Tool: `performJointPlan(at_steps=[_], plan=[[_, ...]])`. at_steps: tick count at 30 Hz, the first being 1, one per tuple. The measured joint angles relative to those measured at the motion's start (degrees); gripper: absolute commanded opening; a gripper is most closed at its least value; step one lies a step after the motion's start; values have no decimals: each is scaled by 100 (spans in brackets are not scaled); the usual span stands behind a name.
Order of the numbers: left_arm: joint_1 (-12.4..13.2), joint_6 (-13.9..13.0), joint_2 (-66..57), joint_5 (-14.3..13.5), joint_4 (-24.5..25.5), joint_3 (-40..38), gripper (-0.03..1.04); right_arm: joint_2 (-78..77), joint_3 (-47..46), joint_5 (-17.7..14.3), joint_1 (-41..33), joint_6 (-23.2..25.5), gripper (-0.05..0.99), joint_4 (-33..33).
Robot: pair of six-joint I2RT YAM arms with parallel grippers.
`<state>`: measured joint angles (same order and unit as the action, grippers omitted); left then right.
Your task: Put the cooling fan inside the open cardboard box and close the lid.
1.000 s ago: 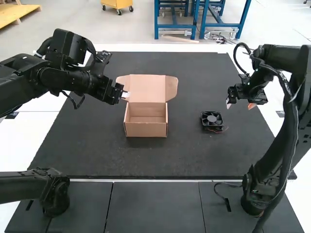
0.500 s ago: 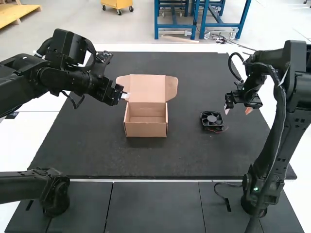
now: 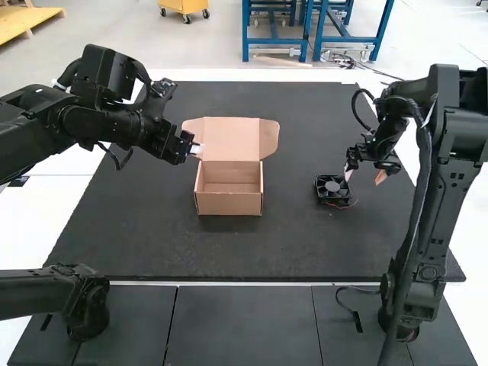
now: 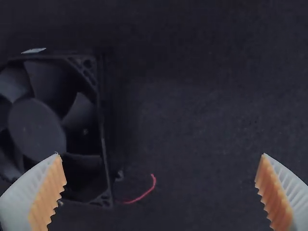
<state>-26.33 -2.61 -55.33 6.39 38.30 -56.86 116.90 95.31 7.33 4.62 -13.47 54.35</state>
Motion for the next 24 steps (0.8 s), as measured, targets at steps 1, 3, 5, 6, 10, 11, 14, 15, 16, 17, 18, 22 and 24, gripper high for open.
performJointPlan(at_steps=[1, 3, 5, 6, 10, 11, 14, 15, 16, 17, 18, 22, 24], plan=[[0, 0, 0, -13, -7, 0, 96, 0, 0, 0, -15, 26, 90, 39], [0, 0, 0, -22, -22, 0, 96, 0, 4, -4, -39, 66, 90, 133], [2, 0, 0, -31, -44, -2, 96, -2, 7, -7, -55, 103, 90, 197], [0, 0, 0, -37, -50, 0, 96, 0, 9, -9, -59, 120, 90, 201], [2, 0, 0, -39, -79, -2, 96, 0, 9, -13, -63, 186, 90, 188], [0, 0, 0, -39, -83, -2, 96, 0, 9, -20, -63, 195, 90, 173], [2, 0, 0, -42, -83, -2, 96, 0, 9, -24, -63, 212, 90, 76], [0, 0, 0, -44, -83, -2, 96, -2, 9, -24, -66, 216, 90, 35], [2, 0, 0, -44, -83, -2, 96, 0, 9, -24, -66, 219, 90, -4], [0, 0, 0, -44, -83, -2, 96, -2, 2, -24, -63, 225, 90, -46], [0, 0, 0, -46, -83, 0, 96, 0, -17, -24, -63, 229, 90, -96], [0, 0, 0, -61, -83, -2, 96, 0, -127, -26, -66, 232, 90, -205], [0, 0, 0, -61, -83, -2, 96, 0, -221, -26, -66, 232, 90, -278]])
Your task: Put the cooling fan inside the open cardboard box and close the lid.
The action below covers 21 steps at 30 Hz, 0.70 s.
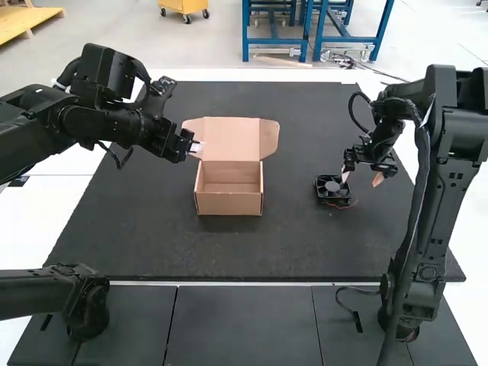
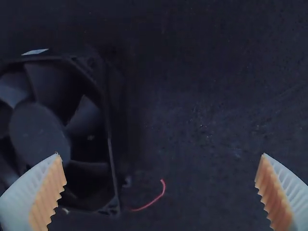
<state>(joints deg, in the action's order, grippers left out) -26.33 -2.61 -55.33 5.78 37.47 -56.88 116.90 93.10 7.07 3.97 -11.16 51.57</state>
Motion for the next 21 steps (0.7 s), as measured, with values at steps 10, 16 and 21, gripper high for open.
performJointPlan(at_steps=[10, 16, 21], plan=[[2, 0, 0, -22, -24, 0, 96, -2, -223, -2, 0, -2, 90, -306], [0, 0, 0, -24, -42, 2, 96, 0, -348, -7, 0, -2, 90, -483], [0, 0, 0, -28, -44, 0, 96, 0, -459, -31, 0, -2, 90, -584]])
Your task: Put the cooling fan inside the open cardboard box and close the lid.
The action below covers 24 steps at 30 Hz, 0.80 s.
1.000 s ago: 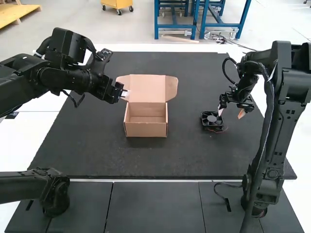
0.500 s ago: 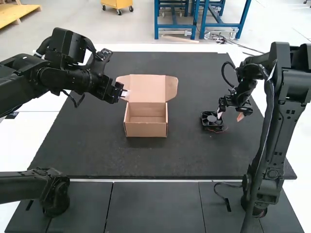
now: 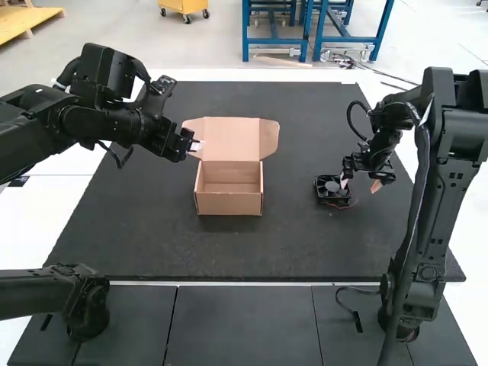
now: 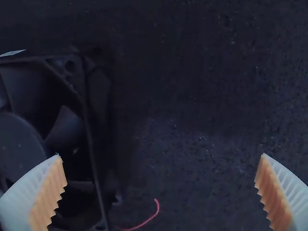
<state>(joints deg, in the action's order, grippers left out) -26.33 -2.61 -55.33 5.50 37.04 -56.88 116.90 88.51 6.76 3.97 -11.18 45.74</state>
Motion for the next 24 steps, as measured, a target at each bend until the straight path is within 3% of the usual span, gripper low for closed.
performJointPlan(at_steps=[20, 24], plan=[[0, 0, 0, -81, 24, 2, 96, 107, -74, -72, -7, 2, 90, -262], [0, 0, 0, -83, 46, 2, 96, 142, -72, -68, -4, 2, 84, -289]])
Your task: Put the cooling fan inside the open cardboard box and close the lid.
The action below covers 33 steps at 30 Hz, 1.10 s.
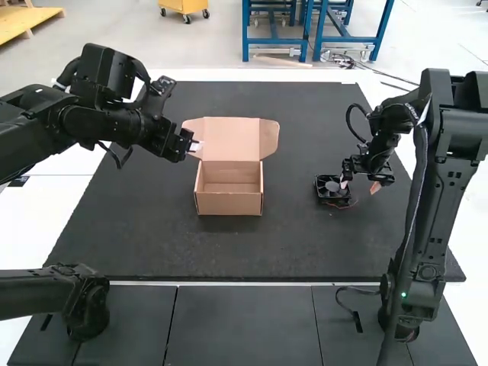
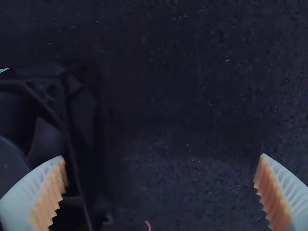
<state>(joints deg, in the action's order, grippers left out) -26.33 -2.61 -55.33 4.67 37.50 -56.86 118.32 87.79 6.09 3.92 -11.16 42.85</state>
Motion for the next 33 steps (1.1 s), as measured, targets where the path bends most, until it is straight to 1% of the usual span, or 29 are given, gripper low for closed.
performJointPlan(at_steps=[1, 2, 5, 8, 9, 12, 14, 15, 17, 21, 26, 31, 33], plan=[[2, 0, 0, 0, 2, -2, 96, 2, 0, 7, 0, 0, 81, -7], [2, 0, 0, 0, 2, 0, 96, 7, 0, 15, 0, 0, 80, -9], [2, 0, 0, -2, 4, -2, 96, 15, 0, 61, -7, 2, 63, -20], [2, 0, 0, -17, 7, -2, 96, 55, 0, 59, -33, -2, 43, -42], [2, 0, 0, -17, 7, 0, 96, 81, 0, 114, -33, 0, 37, -44], [0, 0, 0, -20, 4, -2, 96, 81, 2, 225, -90, 2, 24, -46], [2, 0, 0, -20, 0, -2, 96, 81, 0, 286, -111, 0, 10, -44], [2, 0, 0, -20, 0, -2, 96, 81, 2, 330, -116, 2, 5, -44], [2, 0, 0, -20, 2, -2, 96, 81, 0, 402, -125, 24, -1, -50], [0, 0, 0, -37, 7, -2, 96, 81, 0, 450, -131, 136, -1, -57], [2, 0, 0, -39, 7, -2, 96, 81, 0, 407, -166, 280, -1, -57], [2, 0, 0, -42, -2, -2, 96, 31, 0, 396, -166, 575, -1, -72], [2, 2, 0, -42, -28, 0, 96, -61, 0, 313, -164, 719, -1, -107]])
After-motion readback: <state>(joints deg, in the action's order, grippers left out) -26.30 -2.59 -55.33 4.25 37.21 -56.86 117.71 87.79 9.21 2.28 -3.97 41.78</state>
